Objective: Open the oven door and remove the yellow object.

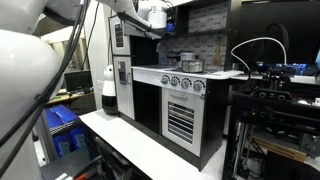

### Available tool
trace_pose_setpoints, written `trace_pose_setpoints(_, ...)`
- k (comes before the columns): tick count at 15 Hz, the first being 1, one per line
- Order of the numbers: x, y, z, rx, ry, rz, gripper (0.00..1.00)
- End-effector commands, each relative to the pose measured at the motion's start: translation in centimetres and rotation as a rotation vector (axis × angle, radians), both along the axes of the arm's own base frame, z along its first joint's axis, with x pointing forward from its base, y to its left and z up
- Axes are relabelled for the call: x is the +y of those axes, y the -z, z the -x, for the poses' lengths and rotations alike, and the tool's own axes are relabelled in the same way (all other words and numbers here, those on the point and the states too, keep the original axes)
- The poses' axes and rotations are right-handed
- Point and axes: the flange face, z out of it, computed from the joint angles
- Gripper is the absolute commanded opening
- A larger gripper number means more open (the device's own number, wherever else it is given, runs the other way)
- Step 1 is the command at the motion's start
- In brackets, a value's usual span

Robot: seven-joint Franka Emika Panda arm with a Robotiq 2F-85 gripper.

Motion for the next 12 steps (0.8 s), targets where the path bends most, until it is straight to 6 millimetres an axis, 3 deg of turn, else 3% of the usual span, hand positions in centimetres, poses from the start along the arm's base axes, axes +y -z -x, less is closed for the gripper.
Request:
trace_pose_setpoints(1, -0.4, -2.1, 2.4, 0.012, -0.002, 0.002, 0.39)
trace_pose_setpoints(7, -0.3, -2.4, 5.6, 0.071, -0.016, -0.004, 0.39)
trace_pose_setpoints(12, -0.7, -2.4, 6.5, 0.089, -0.004, -0.007, 0.39)
